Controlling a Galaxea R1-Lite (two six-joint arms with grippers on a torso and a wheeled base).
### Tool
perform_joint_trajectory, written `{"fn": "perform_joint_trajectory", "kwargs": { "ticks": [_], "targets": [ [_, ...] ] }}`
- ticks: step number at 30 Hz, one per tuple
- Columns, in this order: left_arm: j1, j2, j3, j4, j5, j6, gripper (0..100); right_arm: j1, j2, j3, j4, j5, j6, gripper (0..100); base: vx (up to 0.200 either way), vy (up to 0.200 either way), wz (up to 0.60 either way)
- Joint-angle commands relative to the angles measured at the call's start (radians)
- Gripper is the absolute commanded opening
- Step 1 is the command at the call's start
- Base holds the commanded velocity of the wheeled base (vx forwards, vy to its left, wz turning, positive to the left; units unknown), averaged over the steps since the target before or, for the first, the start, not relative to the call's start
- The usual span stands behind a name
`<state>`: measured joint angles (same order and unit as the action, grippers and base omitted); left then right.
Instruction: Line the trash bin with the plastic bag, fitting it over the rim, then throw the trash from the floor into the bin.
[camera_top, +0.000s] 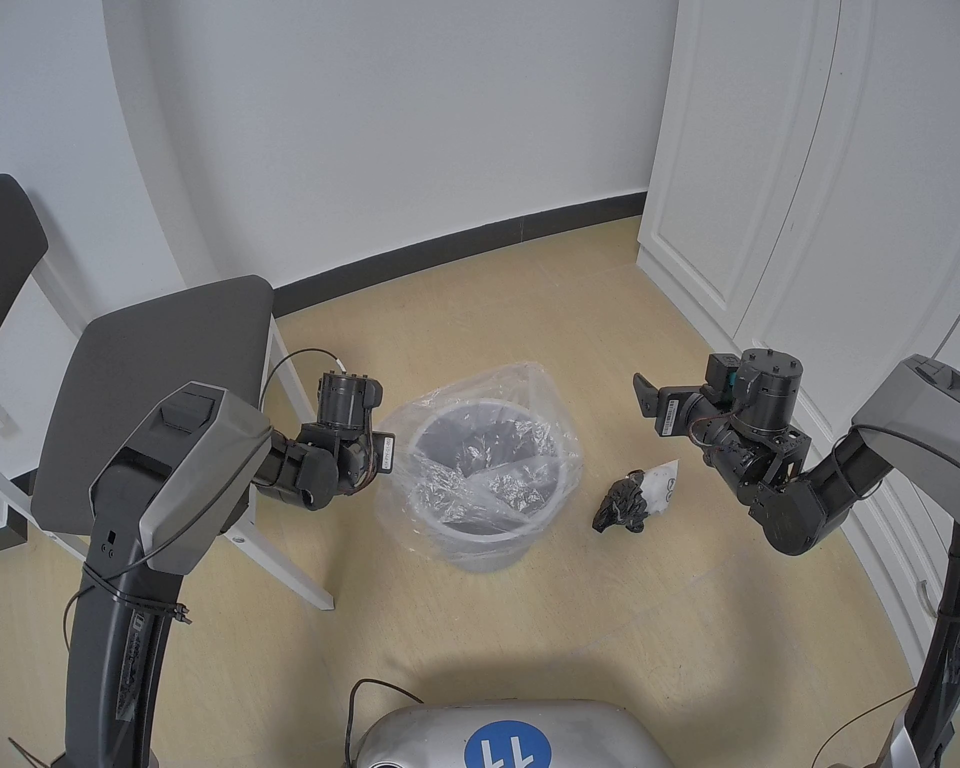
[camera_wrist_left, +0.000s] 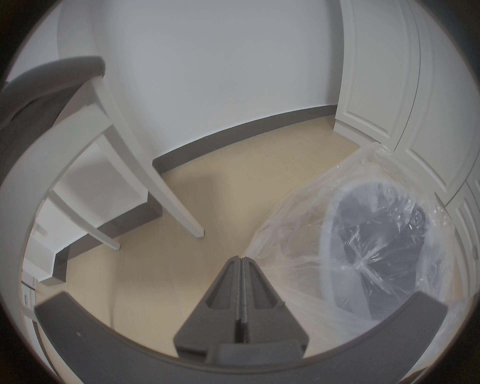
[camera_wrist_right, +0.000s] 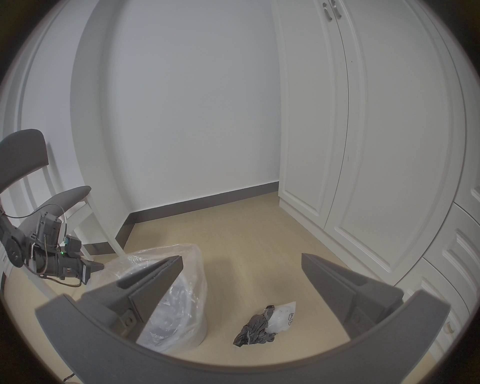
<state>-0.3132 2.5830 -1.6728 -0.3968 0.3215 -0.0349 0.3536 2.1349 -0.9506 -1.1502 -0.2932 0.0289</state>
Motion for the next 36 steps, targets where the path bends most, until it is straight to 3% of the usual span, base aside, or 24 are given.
{"fn": "perform_joint_trajectory", "kwargs": {
  "ticks": [1, 10, 36],
  "targets": [
    [-0.009, -0.041, 0.093, -0.034, -0.002, -0.026, 0, 0.001, 0.005, 0.0, 0.0, 0.0, 0.0, 100, 0.0, 0.0, 0.0],
    [-0.007, -0.043, 0.229, -0.18, -0.03, -0.033, 0, 0.001, 0.003, 0.0, 0.0, 0.0, 0.0, 100, 0.0, 0.0, 0.0],
    [-0.007, 0.043, 0.237, -0.229, -0.032, -0.031, 0, -0.013, 0.051, -0.011, 0.001, 0.002, -0.003, 100, 0.0, 0.0, 0.0]
  ]
}}
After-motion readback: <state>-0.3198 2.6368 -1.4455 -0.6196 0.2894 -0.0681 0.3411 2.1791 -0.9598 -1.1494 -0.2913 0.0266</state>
